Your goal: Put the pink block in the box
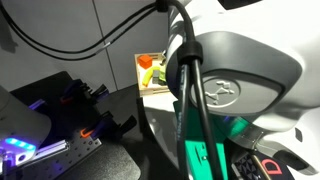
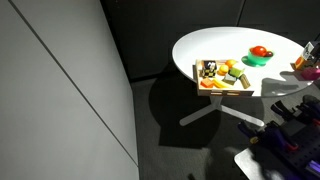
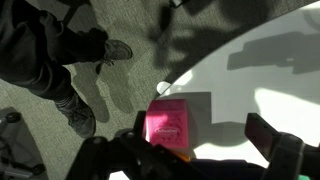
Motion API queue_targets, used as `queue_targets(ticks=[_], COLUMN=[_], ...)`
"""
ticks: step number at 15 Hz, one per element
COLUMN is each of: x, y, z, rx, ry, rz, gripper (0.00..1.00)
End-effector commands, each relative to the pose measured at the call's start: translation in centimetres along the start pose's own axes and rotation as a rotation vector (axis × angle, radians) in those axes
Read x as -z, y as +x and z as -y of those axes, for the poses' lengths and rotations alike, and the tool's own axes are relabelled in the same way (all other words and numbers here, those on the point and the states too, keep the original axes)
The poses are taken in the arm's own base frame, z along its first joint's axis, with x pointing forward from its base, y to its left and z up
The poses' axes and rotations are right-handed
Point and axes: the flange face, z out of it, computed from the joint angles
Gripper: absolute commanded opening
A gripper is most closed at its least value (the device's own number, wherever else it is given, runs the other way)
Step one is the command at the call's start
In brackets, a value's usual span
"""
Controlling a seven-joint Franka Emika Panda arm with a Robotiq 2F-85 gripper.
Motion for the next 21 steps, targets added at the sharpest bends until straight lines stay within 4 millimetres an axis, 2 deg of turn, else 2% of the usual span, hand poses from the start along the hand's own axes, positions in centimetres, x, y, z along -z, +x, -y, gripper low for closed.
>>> queue_targets(ticks=[1,21], x=[-0.7,-6.4], y=[1.3,4.0], z=[-1.3,-1.7], rx=[-0.001,-0.022], ry=[0.020,0.029], rz=[-0.027,-0.136], gripper=[1.00,1.00])
